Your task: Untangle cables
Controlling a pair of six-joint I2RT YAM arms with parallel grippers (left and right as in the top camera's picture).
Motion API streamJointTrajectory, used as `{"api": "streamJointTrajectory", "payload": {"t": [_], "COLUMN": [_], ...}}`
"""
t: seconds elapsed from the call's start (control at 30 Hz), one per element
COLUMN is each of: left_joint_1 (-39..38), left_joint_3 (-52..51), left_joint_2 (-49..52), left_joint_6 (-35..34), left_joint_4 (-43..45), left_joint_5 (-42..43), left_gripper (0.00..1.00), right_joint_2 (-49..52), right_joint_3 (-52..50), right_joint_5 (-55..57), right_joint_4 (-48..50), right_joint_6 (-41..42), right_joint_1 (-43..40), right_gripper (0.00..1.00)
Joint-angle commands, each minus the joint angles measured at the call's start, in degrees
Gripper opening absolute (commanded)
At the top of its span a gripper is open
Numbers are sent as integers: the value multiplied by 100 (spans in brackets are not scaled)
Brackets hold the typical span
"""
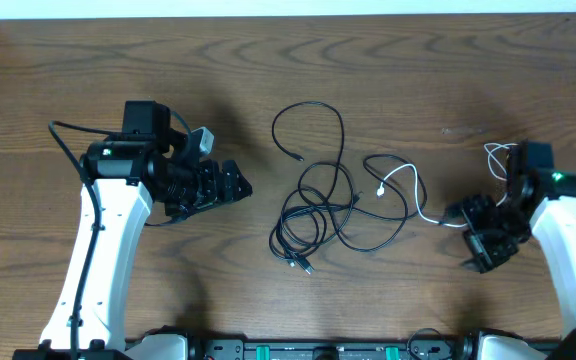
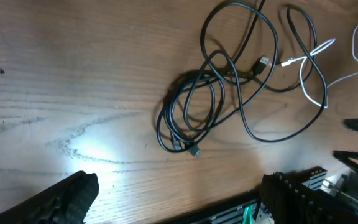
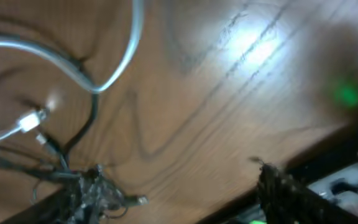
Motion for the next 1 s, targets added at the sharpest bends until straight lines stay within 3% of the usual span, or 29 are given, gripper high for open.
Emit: {"api": "streamJointTrajectory", "payload": {"t": [0.0, 0.23, 0.4, 0.5, 0.63, 0.97], "left_joint_1": [-13, -13, -13, -13, -13, -13], "left_joint_3": [-24, -24, -24, -24, -24, -24], "left_joint_2": [28, 28, 28, 28, 28, 28], "left_joint_6": [118, 118, 118, 118, 118, 118], "left_joint_4": [-17, -15, -15, -15, -13, -17], "left_joint_5": [-37, -35, -35, -35, -35, -35], "left_gripper": [89, 89, 89, 89, 89, 89], "right_joint_2": [-7, -7, -2, -2, -2, -149], "right_joint_3": [-546, -1145, -1294, -1296, -1296, -1016], "right_joint_5": [-122, -192, -127, -61, 149, -299], "right_joint_4": [614, 1971, 2455, 2503, 2549, 2966], "right_joint_6": [1064, 1513, 1746, 1744, 1692, 431], "right_joint_1": [-9, -9, -7, -9, -7, -13], "right_gripper": [68, 73, 70, 57, 4, 1]}}
